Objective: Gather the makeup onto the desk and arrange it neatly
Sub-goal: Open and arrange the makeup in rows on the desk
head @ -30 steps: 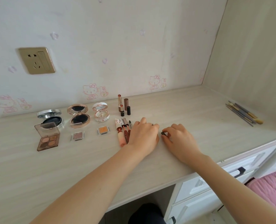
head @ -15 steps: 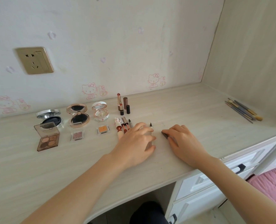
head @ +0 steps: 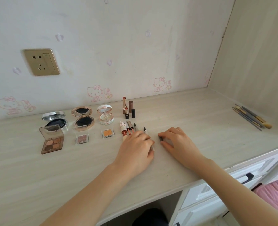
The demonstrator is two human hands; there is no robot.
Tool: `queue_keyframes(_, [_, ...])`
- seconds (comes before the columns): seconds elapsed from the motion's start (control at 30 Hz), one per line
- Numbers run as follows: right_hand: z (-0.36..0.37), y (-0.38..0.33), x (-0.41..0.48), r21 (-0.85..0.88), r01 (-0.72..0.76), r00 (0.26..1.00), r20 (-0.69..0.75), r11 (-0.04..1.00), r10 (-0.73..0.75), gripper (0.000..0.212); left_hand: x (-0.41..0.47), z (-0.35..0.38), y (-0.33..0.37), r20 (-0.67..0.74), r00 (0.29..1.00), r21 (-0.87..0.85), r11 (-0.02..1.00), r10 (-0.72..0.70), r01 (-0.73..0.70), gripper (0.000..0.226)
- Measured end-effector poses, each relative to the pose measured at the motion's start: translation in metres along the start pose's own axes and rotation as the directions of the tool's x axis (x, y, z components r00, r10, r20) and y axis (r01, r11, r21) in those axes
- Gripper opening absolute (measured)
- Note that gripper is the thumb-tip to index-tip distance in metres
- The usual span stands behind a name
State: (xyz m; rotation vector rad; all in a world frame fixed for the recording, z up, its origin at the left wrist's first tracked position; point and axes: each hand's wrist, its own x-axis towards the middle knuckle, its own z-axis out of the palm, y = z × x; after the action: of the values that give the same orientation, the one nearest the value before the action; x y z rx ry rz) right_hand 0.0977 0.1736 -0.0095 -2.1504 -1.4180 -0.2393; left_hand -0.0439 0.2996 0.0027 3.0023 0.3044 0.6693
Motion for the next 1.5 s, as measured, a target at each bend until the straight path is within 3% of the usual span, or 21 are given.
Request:
queue_keyframes(0.47, [0.022, -0.014, 0.028, 0.092, 0.07, 0.997, -0.023, 0.993, -0.068, 0.019, -0.003, 0.002, -0.003, -0.003, 0.989, -0.076, 0.986, -0.147, 0.147, 0.036])
queue_keyframes(0.8, [0.019, -0.011, 0.028, 0.109, 0.064, 0.998, -0.021, 0.992, -0.062, 0.02, -0.001, 0.001, -0.002, -0.014, 0.984, -0.069, 0.982, -0.177, 0.175, 0.03])
queue_keyframes(1.17, [-0.015, 0.027, 0.007, -0.002, -0.057, 0.997, 0.058, 0.998, 0.057, 0.029, 0.016, 0.001, 0.009, -0.002, 0.988, -0.111, 0.982, -0.156, 0.154, 0.034])
queue_keyframes(1.5, [-0.066, 0.078, -0.029, -0.088, -0.188, 0.982, 0.021, 0.978, 0.19, 0.029, 0.066, 0.026, 0.064, 0.07, 0.996, -0.245, 0.968, -0.047, 0.063, 0.032])
